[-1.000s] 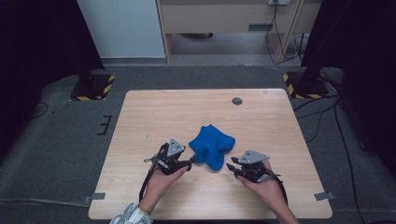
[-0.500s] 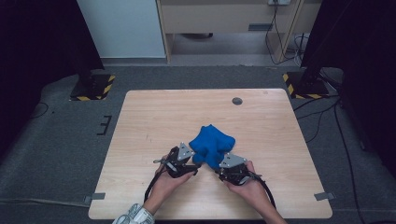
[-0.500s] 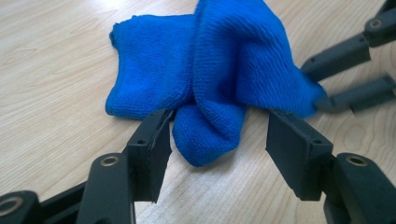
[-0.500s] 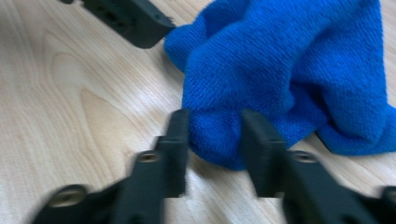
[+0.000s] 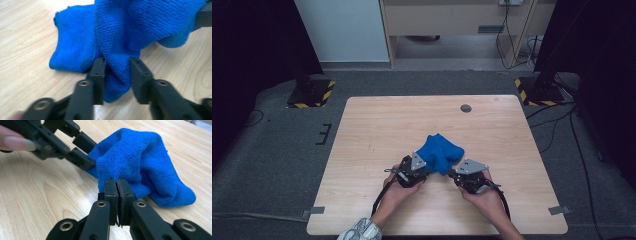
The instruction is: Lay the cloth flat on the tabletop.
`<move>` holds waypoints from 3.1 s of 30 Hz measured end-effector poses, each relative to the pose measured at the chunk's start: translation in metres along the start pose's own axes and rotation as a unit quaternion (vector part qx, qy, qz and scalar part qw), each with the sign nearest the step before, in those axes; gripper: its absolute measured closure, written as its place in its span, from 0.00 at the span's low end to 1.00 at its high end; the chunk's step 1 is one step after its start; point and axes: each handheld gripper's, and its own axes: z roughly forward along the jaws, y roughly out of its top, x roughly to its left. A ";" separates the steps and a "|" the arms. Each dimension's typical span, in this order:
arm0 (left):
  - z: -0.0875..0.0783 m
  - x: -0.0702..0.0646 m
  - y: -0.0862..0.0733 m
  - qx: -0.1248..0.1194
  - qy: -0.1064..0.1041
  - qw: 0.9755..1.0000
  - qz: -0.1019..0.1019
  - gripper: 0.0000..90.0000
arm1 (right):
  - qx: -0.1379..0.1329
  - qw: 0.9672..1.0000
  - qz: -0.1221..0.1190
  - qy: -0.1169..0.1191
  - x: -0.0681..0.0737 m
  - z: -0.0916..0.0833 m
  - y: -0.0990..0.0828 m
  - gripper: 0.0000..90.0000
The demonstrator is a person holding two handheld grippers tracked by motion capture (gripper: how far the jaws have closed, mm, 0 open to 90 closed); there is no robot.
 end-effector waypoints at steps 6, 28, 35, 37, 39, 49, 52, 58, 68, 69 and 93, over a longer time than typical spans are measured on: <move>-0.013 0.002 0.005 -0.021 -0.023 0.999 -0.013 0.93 | -0.010 1.000 0.006 0.002 -0.003 -0.009 0.004 0.98; 0.000 0.067 0.028 0.009 -0.033 0.997 -0.070 0.95 | 0.035 0.999 0.028 0.002 -0.050 0.008 0.041 0.97; 0.025 0.073 0.012 0.050 -0.034 0.996 -0.071 0.94 | 0.071 0.996 0.052 -0.010 -0.067 0.049 0.027 0.96; 0.024 0.073 0.010 0.050 -0.035 0.995 -0.075 0.94 | 0.079 0.995 0.055 -0.016 -0.069 0.059 0.025 0.96; 0.020 0.071 0.009 0.054 -0.039 0.995 -0.075 0.95 | 0.084 0.995 0.056 -0.021 -0.071 0.066 0.024 0.96; -0.003 0.059 0.000 0.025 -0.033 0.996 -0.074 0.76 | 0.082 0.994 0.064 -0.035 -0.070 0.069 0.031 0.74; -0.012 0.060 0.003 -0.014 -0.025 0.996 -0.082 0.64 | 0.065 0.995 0.064 -0.039 -0.066 0.055 0.037 0.58; -0.030 0.053 0.005 -0.058 -0.014 0.995 -0.084 0.57 | 0.036 0.996 0.068 -0.040 -0.053 0.023 0.040 0.41; -0.022 0.031 0.005 -0.061 -0.021 0.997 -0.041 0.51 | 0.039 0.996 0.077 -0.007 -0.020 0.018 0.013 0.55; -0.020 0.030 0.004 -0.059 -0.021 0.997 -0.037 0.50 | 0.038 0.996 0.081 -0.003 -0.018 0.021 0.011 0.54; -0.028 0.037 0.012 -0.050 -0.043 0.995 -0.070 0.91 | 0.018 0.996 0.083 0.003 -0.031 0.007 0.016 0.99</move>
